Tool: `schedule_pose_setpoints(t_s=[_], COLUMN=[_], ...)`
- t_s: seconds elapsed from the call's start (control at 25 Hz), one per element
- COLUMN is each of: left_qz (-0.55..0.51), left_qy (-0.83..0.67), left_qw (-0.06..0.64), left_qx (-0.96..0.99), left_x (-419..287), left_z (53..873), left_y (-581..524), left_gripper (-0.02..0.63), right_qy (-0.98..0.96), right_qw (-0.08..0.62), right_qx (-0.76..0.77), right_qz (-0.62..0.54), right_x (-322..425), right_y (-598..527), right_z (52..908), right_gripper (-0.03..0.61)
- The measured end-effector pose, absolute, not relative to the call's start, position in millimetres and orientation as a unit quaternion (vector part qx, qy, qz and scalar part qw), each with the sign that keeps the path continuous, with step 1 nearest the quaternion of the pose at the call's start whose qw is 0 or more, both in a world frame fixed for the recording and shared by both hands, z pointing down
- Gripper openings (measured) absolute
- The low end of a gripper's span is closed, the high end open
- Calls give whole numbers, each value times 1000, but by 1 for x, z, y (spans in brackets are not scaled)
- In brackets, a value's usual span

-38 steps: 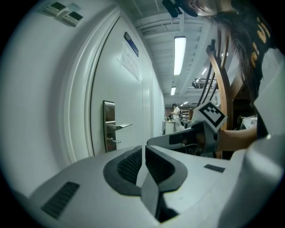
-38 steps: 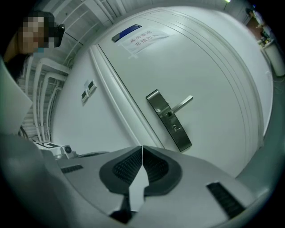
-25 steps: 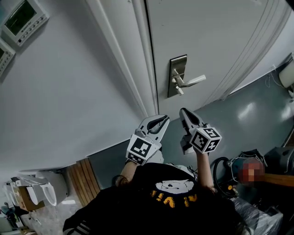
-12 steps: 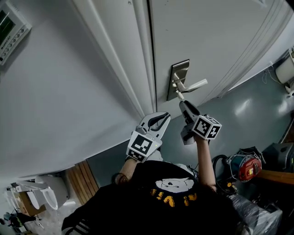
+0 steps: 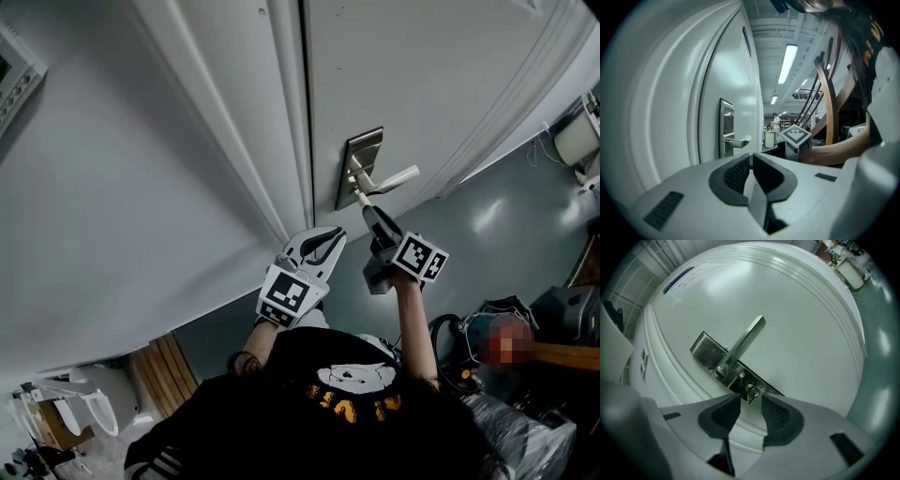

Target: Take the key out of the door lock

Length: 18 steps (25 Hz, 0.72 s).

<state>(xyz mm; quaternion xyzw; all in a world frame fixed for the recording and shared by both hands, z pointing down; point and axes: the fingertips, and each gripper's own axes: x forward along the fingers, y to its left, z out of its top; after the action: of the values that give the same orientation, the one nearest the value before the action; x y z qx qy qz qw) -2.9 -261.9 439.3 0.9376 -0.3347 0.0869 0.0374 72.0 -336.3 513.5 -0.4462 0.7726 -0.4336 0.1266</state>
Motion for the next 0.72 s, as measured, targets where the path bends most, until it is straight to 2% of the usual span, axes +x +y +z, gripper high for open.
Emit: schedule_pose_setpoints(t_s=[0.28, 0.36, 0.48, 0.6, 0.72], left_qz=[88, 89, 91, 92, 95], left_qy=[-329, -330, -334, -338, -341], left_qw=[38, 37, 38, 40, 39], left_qx=[939, 939, 938, 936, 935], left_x=[-2, -4, -9, -13, -16], left_z=[441, 441, 442, 443, 444], left_y=[-265, -266, -267, -269, -269], left_gripper=[28, 29, 28, 29, 28], right_qy=[762, 762, 753, 734, 725], right_qw=[131, 139, 173, 212, 223], right_qx=[-443, -437, -416, -405, -407], right_qz=[-454, -458, -479, -503, -510], right_x=[58, 54, 50, 51, 51], right_y=[-361, -367, -368, -368, -367], right_z=[525, 526, 525, 525, 525], right_gripper=[124, 98, 58, 43, 38])
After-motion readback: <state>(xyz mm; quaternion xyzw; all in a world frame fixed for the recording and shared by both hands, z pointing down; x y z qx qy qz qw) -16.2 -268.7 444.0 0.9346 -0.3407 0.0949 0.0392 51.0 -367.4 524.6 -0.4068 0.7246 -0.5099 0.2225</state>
